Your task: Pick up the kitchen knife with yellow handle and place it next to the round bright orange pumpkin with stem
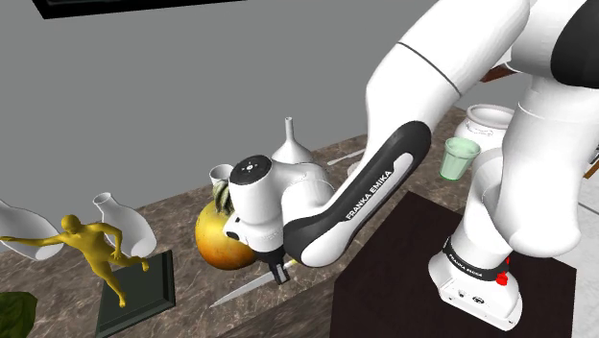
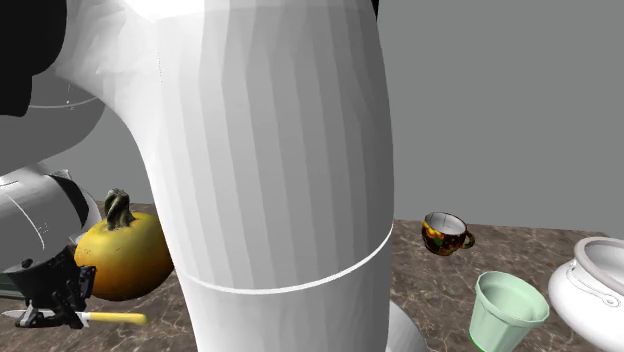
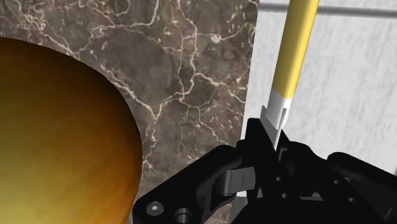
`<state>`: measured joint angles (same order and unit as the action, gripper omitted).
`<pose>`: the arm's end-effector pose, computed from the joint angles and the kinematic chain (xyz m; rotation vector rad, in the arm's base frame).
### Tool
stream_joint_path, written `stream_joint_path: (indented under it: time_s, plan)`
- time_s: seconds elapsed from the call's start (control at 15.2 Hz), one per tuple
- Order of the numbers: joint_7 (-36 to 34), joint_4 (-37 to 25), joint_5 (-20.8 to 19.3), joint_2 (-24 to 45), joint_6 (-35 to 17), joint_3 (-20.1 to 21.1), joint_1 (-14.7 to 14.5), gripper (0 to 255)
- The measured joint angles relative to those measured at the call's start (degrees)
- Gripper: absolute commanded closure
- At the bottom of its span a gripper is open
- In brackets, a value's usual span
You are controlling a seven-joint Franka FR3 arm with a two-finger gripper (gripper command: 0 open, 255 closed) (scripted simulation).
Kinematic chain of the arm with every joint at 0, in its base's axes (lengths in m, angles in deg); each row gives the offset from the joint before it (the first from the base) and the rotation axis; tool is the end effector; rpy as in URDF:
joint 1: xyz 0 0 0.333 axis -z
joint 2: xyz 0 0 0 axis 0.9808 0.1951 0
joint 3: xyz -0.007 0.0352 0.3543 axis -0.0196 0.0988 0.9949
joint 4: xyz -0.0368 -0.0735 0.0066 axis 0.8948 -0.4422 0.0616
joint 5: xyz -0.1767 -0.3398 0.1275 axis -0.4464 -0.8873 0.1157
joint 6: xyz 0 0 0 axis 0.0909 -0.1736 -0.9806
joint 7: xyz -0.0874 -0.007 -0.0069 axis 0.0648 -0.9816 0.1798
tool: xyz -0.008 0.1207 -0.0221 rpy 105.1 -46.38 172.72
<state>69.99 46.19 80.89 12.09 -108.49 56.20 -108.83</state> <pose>0.3453 0.3904 0.3035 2.5770 1.7788 -0.0296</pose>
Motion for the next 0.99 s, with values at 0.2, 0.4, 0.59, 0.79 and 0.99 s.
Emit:
stream_joint_path:
  time_s: [0.2, 0.4, 0.59, 0.79, 0.99]
  plan:
    - [-0.8, 0.4, -1.1, 1.9, -2.1, -0.2, -0.2, 255]
    - [-1.5, 0.8, -2.2, 3.8, -4.4, -0.6, -0.3, 255]
    - [-2.3, 1.0, -3.4, 5.8, -6.5, -1.1, -0.5, 255]
    - [-3.3, 1.0, -4.8, 8.0, -8.5, -1.6, -0.9, 255]
    - [-4.5, 1.0, -6.2, 10.3, -10.7, -2.3, -1.5, 255]
